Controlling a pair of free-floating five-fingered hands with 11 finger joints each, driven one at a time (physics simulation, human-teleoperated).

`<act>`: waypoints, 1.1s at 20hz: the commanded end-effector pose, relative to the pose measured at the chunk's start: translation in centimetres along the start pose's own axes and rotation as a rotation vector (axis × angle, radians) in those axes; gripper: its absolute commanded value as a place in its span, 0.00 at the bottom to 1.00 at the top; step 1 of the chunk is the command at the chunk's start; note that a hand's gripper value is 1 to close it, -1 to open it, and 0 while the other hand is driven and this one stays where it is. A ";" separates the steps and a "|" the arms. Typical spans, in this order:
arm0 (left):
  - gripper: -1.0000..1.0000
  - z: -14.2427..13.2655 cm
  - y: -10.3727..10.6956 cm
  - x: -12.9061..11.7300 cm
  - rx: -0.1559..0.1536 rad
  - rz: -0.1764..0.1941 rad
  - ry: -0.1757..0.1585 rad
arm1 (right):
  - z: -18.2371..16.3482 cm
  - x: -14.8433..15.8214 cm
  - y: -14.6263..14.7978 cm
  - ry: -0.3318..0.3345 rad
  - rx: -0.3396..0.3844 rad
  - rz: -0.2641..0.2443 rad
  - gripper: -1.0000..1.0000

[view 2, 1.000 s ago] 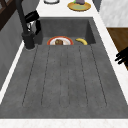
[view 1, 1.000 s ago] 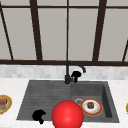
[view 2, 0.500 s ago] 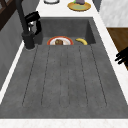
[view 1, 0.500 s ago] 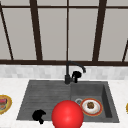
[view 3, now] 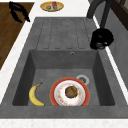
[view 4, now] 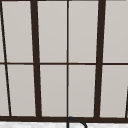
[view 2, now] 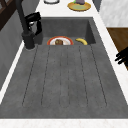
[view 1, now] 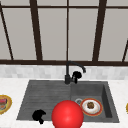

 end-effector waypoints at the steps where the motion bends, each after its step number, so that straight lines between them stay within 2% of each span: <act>1: 0.50 0.0 0.0 0.0 0.000 0.000 0.000 | 0.9 -1.3 2.2 0.041 -0.037 -0.063 1.00; 22: 0.50 0.0 0.0 0.0 0.000 0.000 0.000 | 1.6 -1.1 3.2 0.060 -0.144 -0.099 1.00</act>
